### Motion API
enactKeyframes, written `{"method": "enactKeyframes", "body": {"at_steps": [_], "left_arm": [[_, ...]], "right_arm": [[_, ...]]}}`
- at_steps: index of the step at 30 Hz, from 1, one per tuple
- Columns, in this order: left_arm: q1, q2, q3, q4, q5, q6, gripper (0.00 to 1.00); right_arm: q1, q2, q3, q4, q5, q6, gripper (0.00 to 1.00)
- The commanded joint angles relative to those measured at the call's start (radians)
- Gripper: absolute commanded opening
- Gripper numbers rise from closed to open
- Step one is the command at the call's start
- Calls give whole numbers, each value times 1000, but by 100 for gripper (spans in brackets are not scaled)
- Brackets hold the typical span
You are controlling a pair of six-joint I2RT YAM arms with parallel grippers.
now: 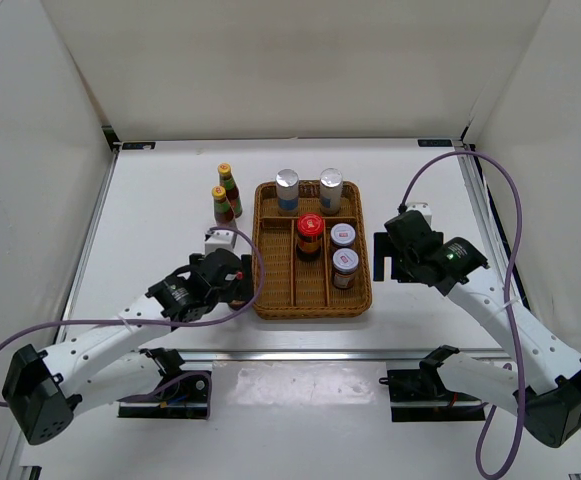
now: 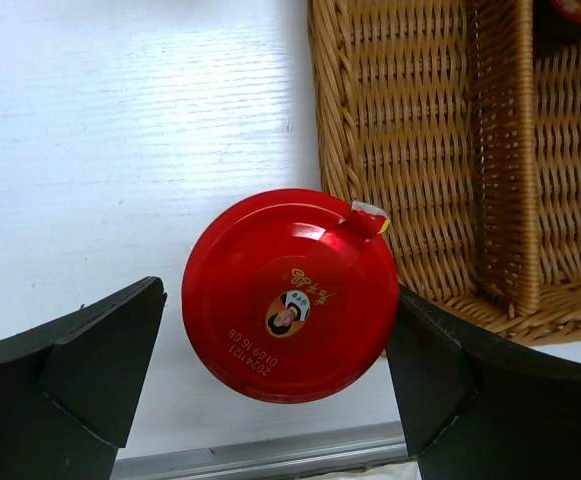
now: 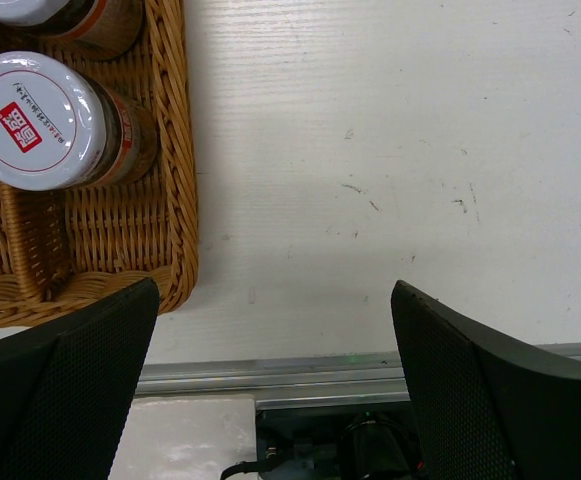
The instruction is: Organize the condiment bottles
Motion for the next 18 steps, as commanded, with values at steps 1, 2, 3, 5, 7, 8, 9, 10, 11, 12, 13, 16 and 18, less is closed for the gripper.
{"method": "enactKeyframes", "body": {"at_steps": [1, 2, 3, 5, 7, 8, 9, 10, 11, 12, 13, 16, 18], "left_arm": [[30, -20, -6, 28, -7, -16, 97], [44, -20, -6, 42, 2, -16, 97], [53, -20, -6, 42, 2, -4, 96], [53, 12, 16, 55, 2, 7, 93], [53, 28, 29, 65, 11, 7, 86], [53, 40, 42, 77, 11, 19, 84], [53, 40, 42, 87, 20, 19, 82], [53, 54, 42, 96, 31, 19, 79], [53, 69, 51, 108, 31, 30, 74], [53, 69, 51, 108, 31, 30, 71], [53, 83, 63, 108, 40, 30, 63], [53, 83, 92, 108, 62, 40, 45], [53, 27, 120, 108, 71, 40, 30]], "right_arm": [[-2, -4, -1, 23, -8, -5, 100], [-2, -4, -1, 23, -8, -5, 100], [-2, -4, -1, 23, -8, -5, 100], [-2, -4, -1, 23, -8, -14, 100], [-2, -4, -1, 32, -8, -14, 100], [-2, -4, -1, 32, -8, -14, 100], [-2, -13, -1, 32, -8, -14, 100], [-2, -13, -1, 32, -8, -14, 100], [-2, -13, -1, 32, -8, -14, 100], [-2, -13, -1, 32, -8, -14, 100], [-2, -13, -1, 32, -8, -14, 100], [-2, -22, -1, 32, -8, -14, 100], [-2, -22, -1, 32, -8, -14, 100]]}}
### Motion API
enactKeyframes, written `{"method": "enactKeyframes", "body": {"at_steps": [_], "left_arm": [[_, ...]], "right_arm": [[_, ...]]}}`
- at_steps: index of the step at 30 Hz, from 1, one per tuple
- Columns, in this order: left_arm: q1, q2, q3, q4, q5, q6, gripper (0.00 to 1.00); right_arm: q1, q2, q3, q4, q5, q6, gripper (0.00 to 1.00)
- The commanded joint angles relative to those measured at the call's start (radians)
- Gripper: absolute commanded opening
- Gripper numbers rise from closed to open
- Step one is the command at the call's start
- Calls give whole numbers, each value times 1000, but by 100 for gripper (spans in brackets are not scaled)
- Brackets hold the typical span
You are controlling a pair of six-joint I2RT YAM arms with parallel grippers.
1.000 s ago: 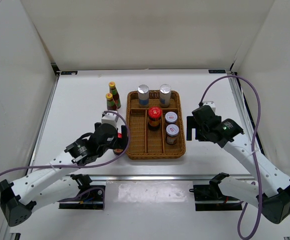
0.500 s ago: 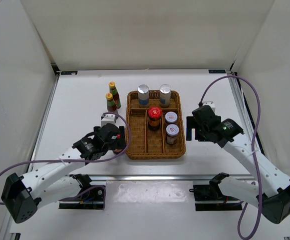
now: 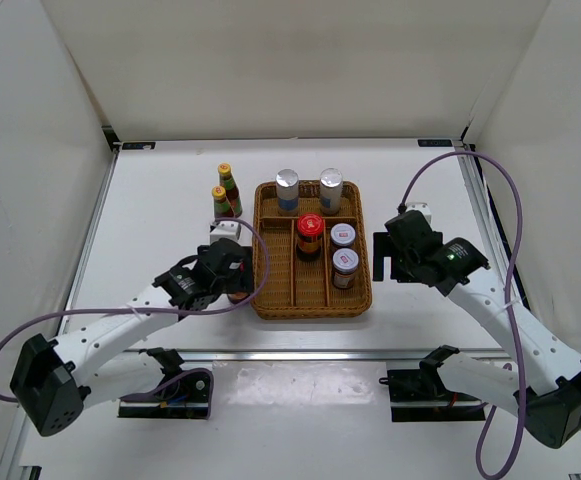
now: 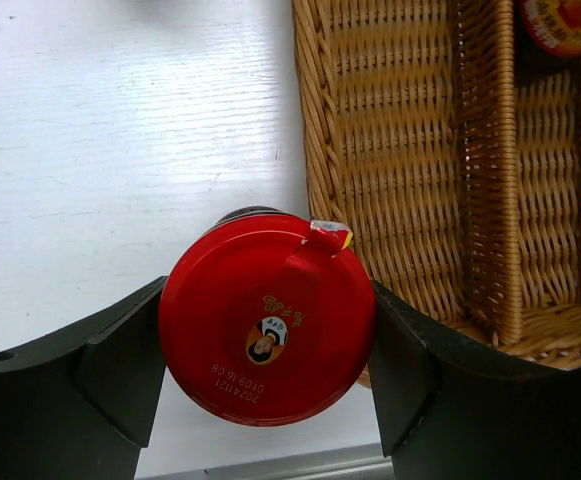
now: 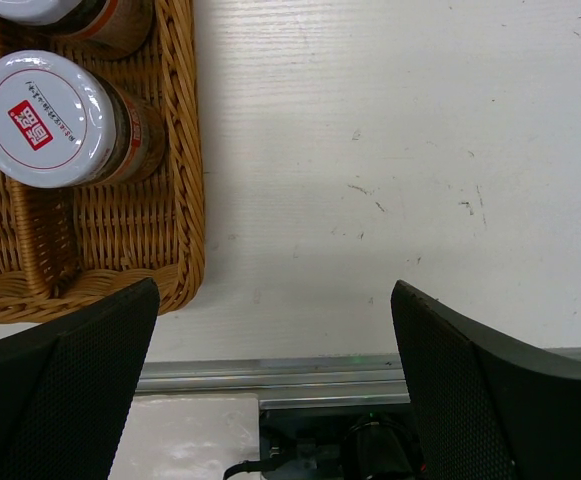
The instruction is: Organize the condiment bottles
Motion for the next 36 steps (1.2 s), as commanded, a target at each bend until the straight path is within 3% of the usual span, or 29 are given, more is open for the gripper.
{"method": "enactKeyframes", "body": {"at_steps": [1, 8, 15, 19, 30, 34, 36], "left_arm": [[-17, -85, 91, 34, 19, 5, 26], [-137, -102, 307, -38, -151, 39, 15], [-245, 117, 497, 14, -147, 57, 14], [-268, 247, 498, 176, -86, 79, 14], [-286, 441, 470, 298, -53, 68, 15], [-286, 475, 461, 298, -53, 68, 28], [-286, 498, 461, 298, -64, 68, 59]], "right_arm": [[-2, -19, -1, 27, 5, -12, 100], [-2, -19, -1, 27, 5, -12, 100], [-2, -19, -1, 27, 5, -12, 100], [-2, -19, -1, 27, 5, -12, 100], [-2, -19, -1, 27, 14, -12, 100], [-2, -19, -1, 27, 14, -12, 100], [-2, -19, -1, 27, 14, -12, 100]]}}
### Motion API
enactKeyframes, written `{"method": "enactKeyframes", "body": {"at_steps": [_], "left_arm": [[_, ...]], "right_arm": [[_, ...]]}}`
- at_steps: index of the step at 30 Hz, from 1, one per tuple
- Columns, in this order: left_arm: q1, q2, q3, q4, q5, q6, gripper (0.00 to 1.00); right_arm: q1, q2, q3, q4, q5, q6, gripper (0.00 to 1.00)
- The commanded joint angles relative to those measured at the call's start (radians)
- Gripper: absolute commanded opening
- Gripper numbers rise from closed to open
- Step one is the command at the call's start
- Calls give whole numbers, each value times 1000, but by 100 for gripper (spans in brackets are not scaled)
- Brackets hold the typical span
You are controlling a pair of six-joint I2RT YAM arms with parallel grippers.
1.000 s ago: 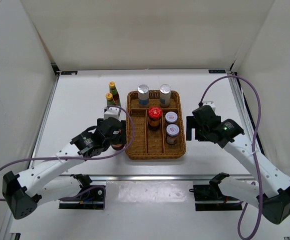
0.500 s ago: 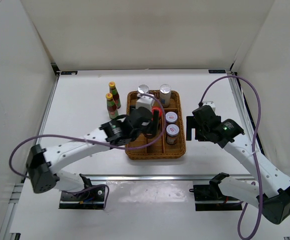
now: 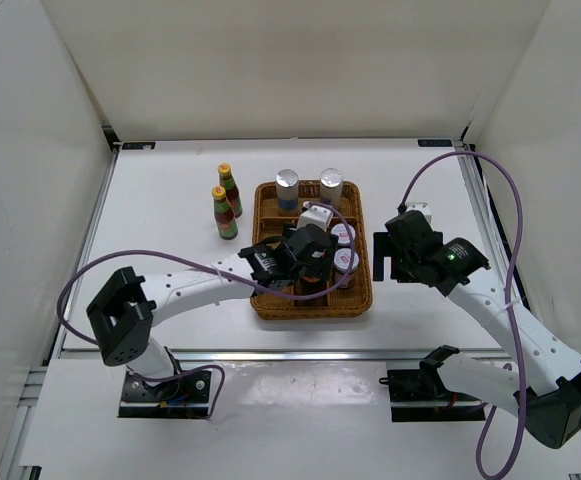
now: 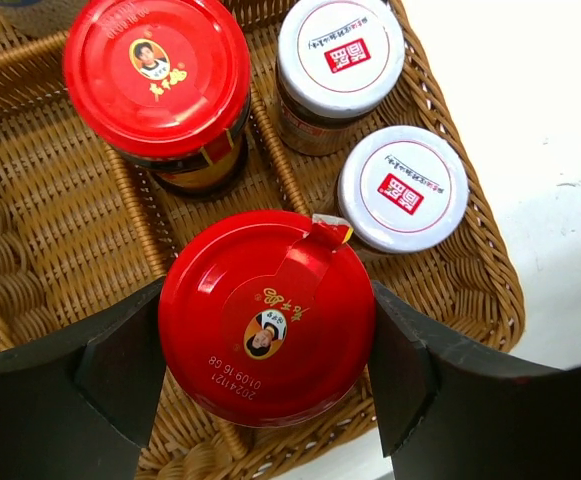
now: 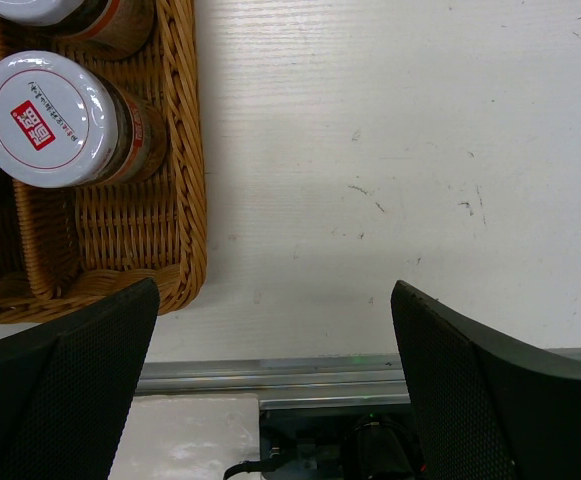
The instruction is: Organize the condiment bottles
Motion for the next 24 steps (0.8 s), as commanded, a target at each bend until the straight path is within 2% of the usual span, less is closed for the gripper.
{"method": "enactKeyframes", "body": {"at_steps": [1, 2, 7, 8, 13, 16, 17, 18, 20, 21, 24], "left_arm": [[-3, -13, 15, 107, -22, -6, 70], [-3, -13, 15, 107, -33, -15, 80], [-3, -28, 47, 41, -57, -15, 92], [-3, -40, 67, 3, -79, -15, 99], [-3, -186, 205, -60, -137, 103, 100], [56, -274, 256, -103, -198, 166, 100], [89, -297, 256, -103, -199, 177, 100], [168, -321, 256, -112, -208, 177, 100], [263, -373, 184, -100, -180, 187, 100], [369, -373, 146, -89, -121, 200, 100], [527, -373, 121, -89, 3, 221, 100]], "right_arm": [[-2, -16, -1, 26, 14, -12, 100], [-2, -16, -1, 26, 14, -12, 100], [-2, -16, -1, 26, 14, -12, 100], [-2, -16, -1, 26, 14, -12, 100], [-2, -16, -1, 26, 14, -12, 100], [-2, -16, -1, 26, 14, -12, 100], [-2, -16, -1, 26, 14, -12, 100], [-2, -16, -1, 26, 14, -2, 100], [-2, -16, -1, 26, 14, -2, 100], [-2, -25, -1, 26, 14, -2, 100], [-2, -25, -1, 26, 14, -2, 100]]}}
